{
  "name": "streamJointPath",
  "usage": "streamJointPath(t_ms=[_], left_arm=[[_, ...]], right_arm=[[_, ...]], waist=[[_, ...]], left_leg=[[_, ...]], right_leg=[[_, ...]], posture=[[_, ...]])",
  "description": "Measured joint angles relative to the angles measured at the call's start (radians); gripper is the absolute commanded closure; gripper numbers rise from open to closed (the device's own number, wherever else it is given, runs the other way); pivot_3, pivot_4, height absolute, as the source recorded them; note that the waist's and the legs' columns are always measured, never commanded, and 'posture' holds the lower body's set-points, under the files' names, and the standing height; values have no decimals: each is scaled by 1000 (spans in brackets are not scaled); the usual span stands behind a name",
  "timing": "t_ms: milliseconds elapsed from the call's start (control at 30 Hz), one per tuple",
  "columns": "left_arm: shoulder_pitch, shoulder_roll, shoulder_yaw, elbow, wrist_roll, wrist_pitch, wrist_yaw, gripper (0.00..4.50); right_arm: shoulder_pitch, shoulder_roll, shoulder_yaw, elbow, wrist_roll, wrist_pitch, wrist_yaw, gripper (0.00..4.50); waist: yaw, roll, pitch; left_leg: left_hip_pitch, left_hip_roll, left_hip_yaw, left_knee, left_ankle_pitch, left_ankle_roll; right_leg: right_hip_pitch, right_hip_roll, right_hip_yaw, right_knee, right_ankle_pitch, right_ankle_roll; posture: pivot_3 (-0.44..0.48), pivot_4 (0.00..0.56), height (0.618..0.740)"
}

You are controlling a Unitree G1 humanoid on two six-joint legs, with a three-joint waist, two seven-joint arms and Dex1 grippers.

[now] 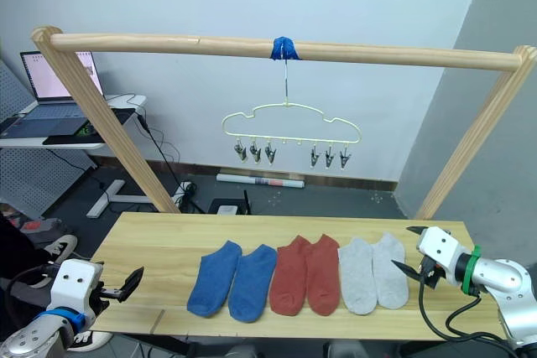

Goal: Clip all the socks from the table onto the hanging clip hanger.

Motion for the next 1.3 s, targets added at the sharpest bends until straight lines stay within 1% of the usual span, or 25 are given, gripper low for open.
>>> streamJointPath(t_ms=[200,300,433,467,600,767,833,967,1133,1167,1300], left_arm=[[4,-1,4,-16,-39,-43,-57,0],[6,-1,7,-25,-45,-64,-57,0],[15,-22,20,-57,-90,-53,-63,0],[22,-26,22,-74,-116,-40,-76,0],[12,-33,22,-125,-140,-21,-74,0],[-74,-42,14,-207,-162,20,-49,0],[-107,-47,5,-243,-165,36,-33,0],[-185,-85,-34,-312,-178,81,9,0],[-298,-127,-116,-390,-180,127,66,0],[-312,-135,-125,-397,-180,132,80,0],[-363,-174,-139,-398,-179,163,141,0]], right_arm=[[3,3,0,-14,0,0,-3,44],[22,3,-2,-39,1,6,-5,44],[51,4,-3,-85,2,26,-8,44],[63,4,-6,-104,3,32,-11,44],[101,7,-33,-169,32,65,-21,44],[136,14,-77,-273,85,122,-25,44],[138,14,-83,-313,93,144,-28,44],[128,20,-84,-429,140,225,-41,44],[49,26,-77,-613,209,382,-81,44],[33,27,-74,-638,220,405,-89,44],[-61,42,-29,-734,277,527,-117,44]], waist=[[0,0,1],[0,1,5],[0,1,21],[-1,0,28],[-3,-1,55],[-3,0,78],[-7,1,87],[-24,-1,114],[-34,-4,143],[-36,-4,145],[-41,-6,164]], left_leg=[[0,0,0,0,0,0],[0,0,0,0,0,0],[0,0,0,0,0,0],[0,0,0,0,0,0],[-2,0,0,0,0,0],[-8,0,-1,0,0,0],[-9,0,-1,0,0,0],[-10,0,-1,0,0,0],[-12,0,-1,0,0,0],[-12,0,-1,0,0,0],[-14,0,-2,0,0,0]], right_leg=[[0,0,0,0,0,0],[-1,0,0,0,0,0],[-1,-1,0,0,0,0],[-3,-1,0,0,0,0],[-3,-1,1,0,0,0],[-6,-1,0,0,0,0],[-7,-1,0,0,0,0],[-8,-1,1,0,0,1],[-9,0,1,0,2,3],[-10,0,1,0,3,6],[-11,0,0,0,3,6]], posture=[[-38,35,740],[-46,60,740],[-70,94,740],[-81,107,740],[-104,133,740],[-131,162,740],[-149,184,740],[-170,215,740],[-188,241,740],[-189,244,740],[-195,263,740]])
